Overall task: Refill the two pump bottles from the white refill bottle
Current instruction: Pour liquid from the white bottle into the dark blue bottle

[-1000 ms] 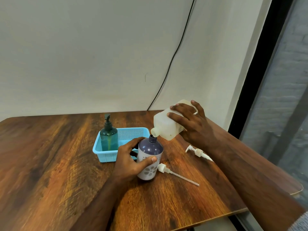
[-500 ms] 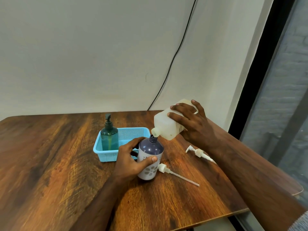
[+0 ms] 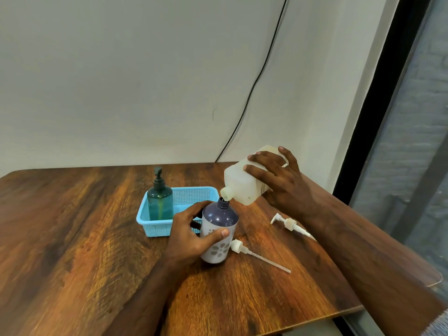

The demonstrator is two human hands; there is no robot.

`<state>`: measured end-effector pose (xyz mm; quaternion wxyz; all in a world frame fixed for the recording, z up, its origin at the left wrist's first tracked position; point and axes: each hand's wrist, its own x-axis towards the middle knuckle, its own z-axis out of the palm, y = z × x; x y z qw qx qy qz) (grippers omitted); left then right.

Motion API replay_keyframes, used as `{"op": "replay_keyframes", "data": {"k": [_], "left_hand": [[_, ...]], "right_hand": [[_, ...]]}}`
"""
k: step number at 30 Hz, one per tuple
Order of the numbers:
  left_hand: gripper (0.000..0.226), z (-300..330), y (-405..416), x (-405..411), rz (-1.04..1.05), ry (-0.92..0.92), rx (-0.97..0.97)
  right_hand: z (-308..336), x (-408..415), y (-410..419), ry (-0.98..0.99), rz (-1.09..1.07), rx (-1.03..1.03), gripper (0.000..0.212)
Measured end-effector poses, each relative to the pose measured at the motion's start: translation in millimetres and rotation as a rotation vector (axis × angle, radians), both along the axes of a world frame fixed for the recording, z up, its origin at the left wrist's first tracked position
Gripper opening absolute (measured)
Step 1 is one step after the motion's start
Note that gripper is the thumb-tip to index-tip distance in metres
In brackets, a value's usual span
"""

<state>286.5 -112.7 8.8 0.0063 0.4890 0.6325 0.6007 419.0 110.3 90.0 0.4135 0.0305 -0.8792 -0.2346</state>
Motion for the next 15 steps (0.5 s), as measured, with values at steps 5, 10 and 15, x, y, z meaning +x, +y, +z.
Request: {"op": "replay_keyframes", "data": {"k": [5, 10, 15], "left_hand": [[0.052, 0.9, -0.6, 0.0, -0.002, 0.008, 0.01], [0.052, 0.1, -0.6, -0.3, 0.008, 0.004, 0.003], [0.052, 0.8, -0.5, 0.6, 0.007, -0.01, 0.007]], "right_hand": [[1.7, -1.3, -0.3, 0.011, 0.006, -0.002, 0.05], [0.7, -2.1, 0.5, 0.024, 0.004, 0.024, 0.062], [1.0, -1.6, -1.0, 0.015, 0.008, 0.015, 0.065]]}}
